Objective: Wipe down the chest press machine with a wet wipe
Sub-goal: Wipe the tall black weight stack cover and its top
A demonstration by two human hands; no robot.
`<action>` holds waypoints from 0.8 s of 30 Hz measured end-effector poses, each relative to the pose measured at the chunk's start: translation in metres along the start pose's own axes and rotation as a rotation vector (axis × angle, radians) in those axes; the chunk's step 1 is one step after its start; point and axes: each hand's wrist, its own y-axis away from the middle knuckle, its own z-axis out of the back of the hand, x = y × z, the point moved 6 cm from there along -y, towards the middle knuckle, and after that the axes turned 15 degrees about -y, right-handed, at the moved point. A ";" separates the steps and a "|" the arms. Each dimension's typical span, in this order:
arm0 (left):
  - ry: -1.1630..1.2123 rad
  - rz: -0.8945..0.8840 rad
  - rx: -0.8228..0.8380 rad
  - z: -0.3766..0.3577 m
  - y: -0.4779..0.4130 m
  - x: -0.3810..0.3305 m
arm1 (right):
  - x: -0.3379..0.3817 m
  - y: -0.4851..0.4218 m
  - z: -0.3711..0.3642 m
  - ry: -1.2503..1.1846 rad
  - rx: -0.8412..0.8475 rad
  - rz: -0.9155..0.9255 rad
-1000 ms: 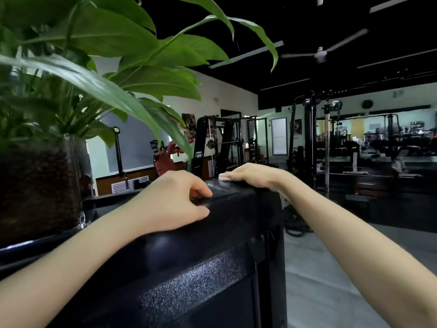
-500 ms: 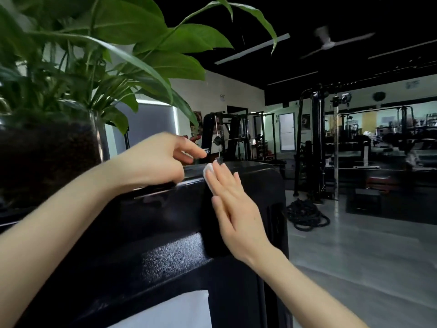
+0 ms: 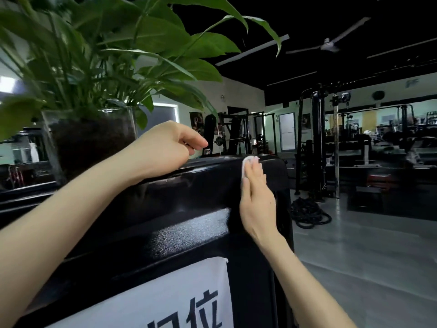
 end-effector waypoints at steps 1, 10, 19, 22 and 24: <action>-0.018 -0.005 -0.005 0.001 0.004 0.000 | 0.014 0.008 -0.012 0.036 0.054 0.083; -0.215 -0.036 -0.021 -0.008 0.034 0.021 | 0.034 0.025 -0.028 0.086 -0.038 0.103; -0.226 -0.092 -0.009 -0.009 0.036 0.022 | 0.050 0.032 -0.038 0.018 -0.118 0.113; -0.210 -0.084 0.019 -0.010 0.037 0.024 | 0.037 0.023 -0.024 0.008 -0.188 0.040; -0.222 -0.093 0.022 -0.010 0.038 0.022 | 0.036 0.017 -0.014 0.028 -0.282 -0.004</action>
